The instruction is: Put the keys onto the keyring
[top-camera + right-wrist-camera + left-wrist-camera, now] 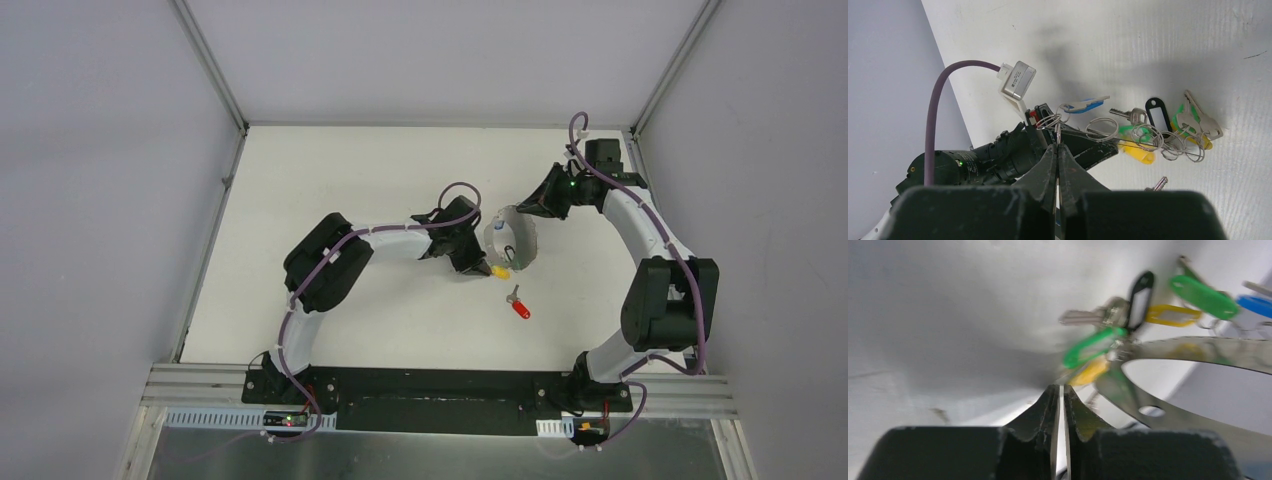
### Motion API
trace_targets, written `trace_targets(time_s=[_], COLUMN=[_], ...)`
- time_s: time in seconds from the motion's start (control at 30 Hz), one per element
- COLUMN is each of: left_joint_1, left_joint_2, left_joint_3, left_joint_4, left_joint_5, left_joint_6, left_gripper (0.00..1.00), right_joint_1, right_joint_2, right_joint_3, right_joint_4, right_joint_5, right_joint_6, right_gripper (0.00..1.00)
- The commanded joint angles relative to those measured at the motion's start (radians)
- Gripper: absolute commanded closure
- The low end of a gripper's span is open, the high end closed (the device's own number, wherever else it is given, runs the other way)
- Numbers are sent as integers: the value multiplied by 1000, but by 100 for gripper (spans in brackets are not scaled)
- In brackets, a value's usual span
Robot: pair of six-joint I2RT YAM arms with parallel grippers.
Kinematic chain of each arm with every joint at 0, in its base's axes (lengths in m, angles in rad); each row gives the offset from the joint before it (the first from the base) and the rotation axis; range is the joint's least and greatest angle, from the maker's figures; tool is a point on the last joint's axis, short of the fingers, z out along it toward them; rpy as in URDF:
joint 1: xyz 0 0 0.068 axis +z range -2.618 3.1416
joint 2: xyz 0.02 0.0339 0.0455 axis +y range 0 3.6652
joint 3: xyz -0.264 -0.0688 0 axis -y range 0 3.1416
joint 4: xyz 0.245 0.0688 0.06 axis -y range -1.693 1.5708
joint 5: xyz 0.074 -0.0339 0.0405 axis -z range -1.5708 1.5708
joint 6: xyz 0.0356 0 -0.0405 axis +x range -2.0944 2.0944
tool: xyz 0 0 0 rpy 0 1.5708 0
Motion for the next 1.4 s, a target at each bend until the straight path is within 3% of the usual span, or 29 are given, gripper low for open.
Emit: trace_targets(time_s=[0.0,0.13,0.4,0.63,0.8,0.97,1.13,1.37], left_joint_1=[-1,-1,-8,-13,-51,-83,-105,-120], left_joint_2=[23,-14,-131,-110,-50,-12,20,74], left_joint_3=[3,-12,-74,-18,69,106,166,312], left_joint_4=[-103,-132,-155,-70,-61,-50,-99,-286], left_joint_5=[-65,-95,-138,-111,-86,-89,-172,-348], left_joint_6=[74,116,186,248,537,676,701,657], left_gripper=[93,100,100,69,65,61,57,57], right_joint_1=[-5,-4,-4,-5,-7,-29,-60,-66], right_joint_2=[1,3,11,26,39,46,59,70], right_joint_3=[53,53,60,88,97,94,88,93], right_joint_4=[17,16,17,1,-15,-41,-49,-48], right_joint_5=[-25,-28,-33,-23,-4,36,34,17], right_joint_6=[12,14,20,18,17,17,32,38], right_gripper=[100,100,100,100,100,100,100,100])
